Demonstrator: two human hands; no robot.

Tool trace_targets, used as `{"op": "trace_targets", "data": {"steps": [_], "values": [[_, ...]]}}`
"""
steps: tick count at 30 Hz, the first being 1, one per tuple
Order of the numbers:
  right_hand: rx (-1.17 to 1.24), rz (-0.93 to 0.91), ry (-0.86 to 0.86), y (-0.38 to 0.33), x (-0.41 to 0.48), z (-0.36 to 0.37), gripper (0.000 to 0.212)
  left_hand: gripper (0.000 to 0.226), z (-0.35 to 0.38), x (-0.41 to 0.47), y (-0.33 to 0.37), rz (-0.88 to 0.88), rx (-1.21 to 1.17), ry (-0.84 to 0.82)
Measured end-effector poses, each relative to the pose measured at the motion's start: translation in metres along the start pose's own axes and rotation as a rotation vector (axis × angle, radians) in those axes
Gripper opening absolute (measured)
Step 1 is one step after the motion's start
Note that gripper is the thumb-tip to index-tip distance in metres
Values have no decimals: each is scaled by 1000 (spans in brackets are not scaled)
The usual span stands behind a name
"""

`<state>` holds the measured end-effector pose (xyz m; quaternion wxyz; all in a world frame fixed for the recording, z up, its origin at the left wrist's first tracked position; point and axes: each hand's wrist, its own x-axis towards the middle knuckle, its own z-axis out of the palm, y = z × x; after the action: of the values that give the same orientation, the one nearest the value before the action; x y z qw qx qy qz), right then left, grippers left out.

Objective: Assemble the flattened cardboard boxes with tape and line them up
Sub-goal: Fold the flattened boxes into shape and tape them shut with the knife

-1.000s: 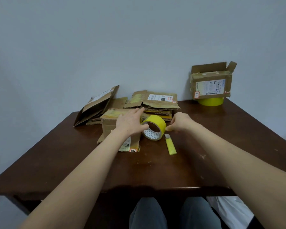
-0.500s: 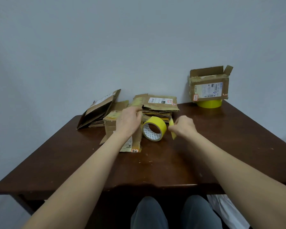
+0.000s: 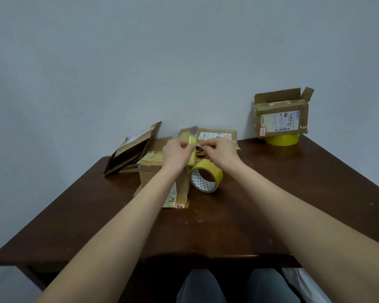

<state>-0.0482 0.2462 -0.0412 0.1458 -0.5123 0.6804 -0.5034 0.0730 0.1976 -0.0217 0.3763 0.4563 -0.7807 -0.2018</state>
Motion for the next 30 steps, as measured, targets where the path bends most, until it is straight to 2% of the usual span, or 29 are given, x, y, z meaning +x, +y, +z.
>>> {"op": "trace_targets", "data": {"steps": [2, 5, 7, 10, 12, 14, 19, 26, 30], "values": [[-206, 76, 44, 12, 9, -4, 25, 25, -4, 3, -4, -7, 17, 78], [-369, 172, -123, 28, 18, 1, 41, 23, -4, 7, -13, -21, 65, 68], [-366, 182, -245, 35, 25, 10, 56, 21, 4, 7, -19, -16, 90, 20], [-163, 208, -344, 46, 34, 19, 62, 17, 12, 3, -30, -21, 151, -11], [-58, 218, -352, 50, 37, 18, 56, 18, 15, -1, -39, -26, 180, 11], [-57, 186, -348, 51, 39, 15, 49, 16, 17, -6, -45, -2, 204, 44], [-370, 67, -268, 47, 34, 2, 42, 17, 23, -15, -49, 65, 230, 78], [-404, 46, -286, 47, 22, -2, 42, 19, 24, -16, -49, 85, 238, 81], [-544, 76, -259, 41, 15, 2, 45, 19, 22, -15, -51, 57, 282, 73]]}}
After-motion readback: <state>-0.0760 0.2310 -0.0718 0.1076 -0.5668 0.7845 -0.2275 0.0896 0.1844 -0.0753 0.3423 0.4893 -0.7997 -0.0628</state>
